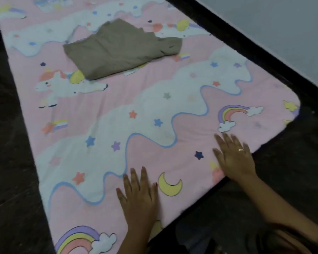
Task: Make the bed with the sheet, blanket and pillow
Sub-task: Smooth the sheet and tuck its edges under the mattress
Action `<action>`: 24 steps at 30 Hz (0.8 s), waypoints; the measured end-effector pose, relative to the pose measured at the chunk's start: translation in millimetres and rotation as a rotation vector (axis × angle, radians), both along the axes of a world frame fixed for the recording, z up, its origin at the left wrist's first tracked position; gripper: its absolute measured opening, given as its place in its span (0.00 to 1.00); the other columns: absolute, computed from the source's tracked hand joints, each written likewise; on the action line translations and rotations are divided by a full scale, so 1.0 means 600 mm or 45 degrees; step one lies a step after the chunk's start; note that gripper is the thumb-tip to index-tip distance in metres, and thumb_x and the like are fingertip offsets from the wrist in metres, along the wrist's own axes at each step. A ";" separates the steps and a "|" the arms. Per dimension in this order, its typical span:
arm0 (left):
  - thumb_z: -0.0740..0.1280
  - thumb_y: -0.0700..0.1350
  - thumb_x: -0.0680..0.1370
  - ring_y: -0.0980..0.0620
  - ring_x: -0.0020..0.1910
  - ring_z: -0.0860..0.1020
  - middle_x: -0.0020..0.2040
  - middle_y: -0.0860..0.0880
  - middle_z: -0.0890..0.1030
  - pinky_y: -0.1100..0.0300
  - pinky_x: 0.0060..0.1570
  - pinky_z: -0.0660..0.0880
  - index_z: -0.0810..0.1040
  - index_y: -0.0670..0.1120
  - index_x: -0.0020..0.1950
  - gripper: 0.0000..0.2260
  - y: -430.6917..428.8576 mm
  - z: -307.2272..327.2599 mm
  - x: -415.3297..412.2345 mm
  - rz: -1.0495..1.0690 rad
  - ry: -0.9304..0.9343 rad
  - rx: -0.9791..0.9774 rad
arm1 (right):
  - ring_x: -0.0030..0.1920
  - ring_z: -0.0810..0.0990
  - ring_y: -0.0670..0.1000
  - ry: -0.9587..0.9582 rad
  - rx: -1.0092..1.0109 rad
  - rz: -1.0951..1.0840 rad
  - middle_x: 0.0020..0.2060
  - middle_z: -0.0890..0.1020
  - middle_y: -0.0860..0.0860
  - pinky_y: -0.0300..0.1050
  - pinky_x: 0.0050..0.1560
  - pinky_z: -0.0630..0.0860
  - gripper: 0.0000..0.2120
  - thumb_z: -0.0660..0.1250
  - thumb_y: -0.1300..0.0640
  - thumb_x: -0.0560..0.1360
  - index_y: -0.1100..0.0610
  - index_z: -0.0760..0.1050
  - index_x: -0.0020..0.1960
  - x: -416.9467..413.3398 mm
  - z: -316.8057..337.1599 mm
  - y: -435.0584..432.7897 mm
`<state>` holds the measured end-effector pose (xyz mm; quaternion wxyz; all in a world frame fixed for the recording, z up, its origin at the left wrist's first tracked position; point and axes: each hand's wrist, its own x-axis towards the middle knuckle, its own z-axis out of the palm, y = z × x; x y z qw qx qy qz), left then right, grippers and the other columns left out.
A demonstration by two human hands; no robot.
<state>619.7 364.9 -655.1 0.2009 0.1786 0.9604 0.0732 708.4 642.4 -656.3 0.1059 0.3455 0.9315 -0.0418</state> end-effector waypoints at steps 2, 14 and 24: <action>0.40 0.60 0.80 0.36 0.65 0.73 0.67 0.40 0.74 0.33 0.57 0.69 0.75 0.48 0.68 0.31 0.047 0.007 0.027 -0.048 -0.014 -0.010 | 0.74 0.60 0.56 0.022 0.031 -0.118 0.75 0.61 0.52 0.59 0.71 0.57 0.29 0.45 0.40 0.79 0.50 0.57 0.77 -0.001 0.003 0.006; 0.64 0.49 0.77 0.37 0.66 0.71 0.68 0.41 0.73 0.29 0.59 0.64 0.71 0.50 0.70 0.21 0.201 0.037 0.107 0.387 0.035 0.111 | 0.66 0.74 0.47 0.000 -0.299 0.523 0.67 0.74 0.43 0.54 0.66 0.64 0.30 0.50 0.37 0.71 0.44 0.71 0.68 0.075 0.036 0.073; 0.51 0.62 0.78 0.39 0.73 0.54 0.75 0.46 0.58 0.36 0.69 0.51 0.62 0.56 0.73 0.25 0.387 0.054 0.084 0.671 -0.221 0.088 | 0.77 0.50 0.50 0.012 -0.449 0.549 0.78 0.51 0.49 0.57 0.74 0.44 0.46 0.30 0.34 0.63 0.48 0.51 0.77 0.009 0.073 0.153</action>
